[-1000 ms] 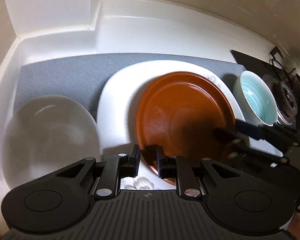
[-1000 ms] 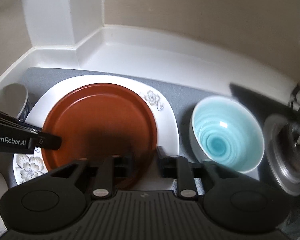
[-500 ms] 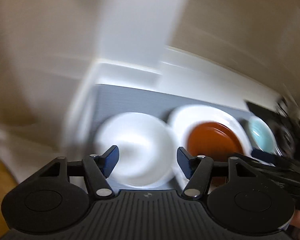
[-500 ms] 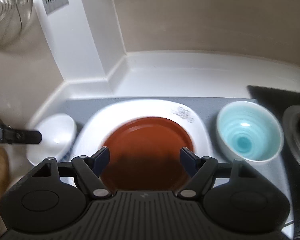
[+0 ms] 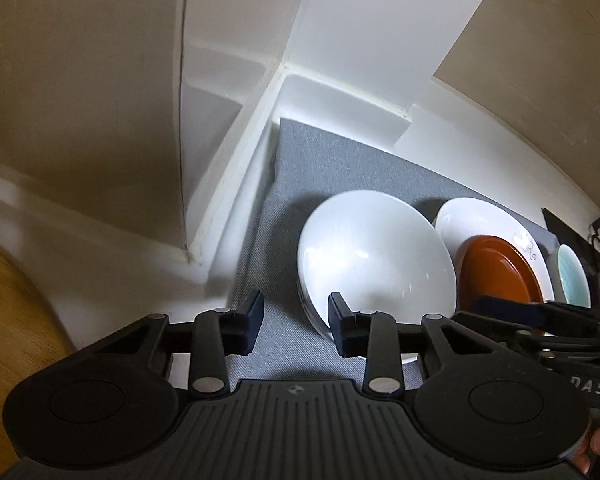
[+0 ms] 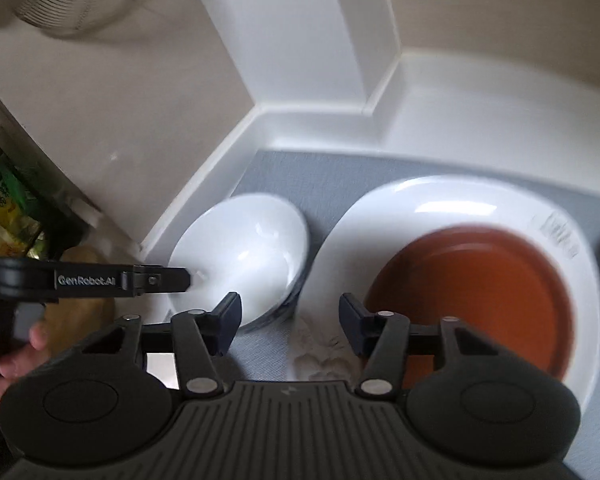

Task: Organize plates and bowls
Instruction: 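Move both grippers toward the plain white bowl, then close both grippers on the rim of the plain white bowl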

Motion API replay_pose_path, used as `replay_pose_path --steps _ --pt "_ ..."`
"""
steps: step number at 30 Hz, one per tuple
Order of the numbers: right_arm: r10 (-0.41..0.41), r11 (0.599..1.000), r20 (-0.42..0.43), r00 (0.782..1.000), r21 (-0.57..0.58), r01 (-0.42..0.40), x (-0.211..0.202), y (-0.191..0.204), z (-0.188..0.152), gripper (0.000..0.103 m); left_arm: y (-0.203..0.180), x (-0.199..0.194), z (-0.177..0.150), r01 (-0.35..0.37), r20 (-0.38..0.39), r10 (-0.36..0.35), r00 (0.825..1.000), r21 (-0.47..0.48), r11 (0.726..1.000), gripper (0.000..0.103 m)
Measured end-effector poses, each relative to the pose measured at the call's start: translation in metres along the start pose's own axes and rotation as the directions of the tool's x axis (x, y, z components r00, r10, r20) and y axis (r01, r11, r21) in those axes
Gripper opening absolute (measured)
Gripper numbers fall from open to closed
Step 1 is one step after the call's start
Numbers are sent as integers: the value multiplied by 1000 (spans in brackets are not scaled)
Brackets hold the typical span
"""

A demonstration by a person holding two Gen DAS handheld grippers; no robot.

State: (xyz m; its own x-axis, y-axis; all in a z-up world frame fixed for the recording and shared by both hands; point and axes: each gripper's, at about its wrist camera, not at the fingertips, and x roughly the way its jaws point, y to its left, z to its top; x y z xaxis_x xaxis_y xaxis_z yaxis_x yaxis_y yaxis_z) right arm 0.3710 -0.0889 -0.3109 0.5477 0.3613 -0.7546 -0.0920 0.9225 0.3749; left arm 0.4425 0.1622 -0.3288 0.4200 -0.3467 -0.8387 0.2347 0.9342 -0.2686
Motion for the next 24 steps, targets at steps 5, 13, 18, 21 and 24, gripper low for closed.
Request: replay_pose_path --steps 5,13,18,21,24 --pt "-31 987 -15 999 -157 29 14 17 11 24 -1 6 0 13 3 -13 1000 13 1000 33" --pt "-74 996 43 996 -45 76 17 15 17 13 -5 9 0 11 -13 -10 1000 35 999 17" --pt "-67 997 38 997 42 66 15 15 3 14 -1 1 -2 1 -43 1 999 46 999 15" --pt "-33 996 49 998 83 29 15 12 -4 17 5 3 0 11 -53 -10 999 27 1000 16" --pt "-35 995 53 998 97 30 17 10 -6 18 5 6 2 19 -66 -17 998 16 1000 16"
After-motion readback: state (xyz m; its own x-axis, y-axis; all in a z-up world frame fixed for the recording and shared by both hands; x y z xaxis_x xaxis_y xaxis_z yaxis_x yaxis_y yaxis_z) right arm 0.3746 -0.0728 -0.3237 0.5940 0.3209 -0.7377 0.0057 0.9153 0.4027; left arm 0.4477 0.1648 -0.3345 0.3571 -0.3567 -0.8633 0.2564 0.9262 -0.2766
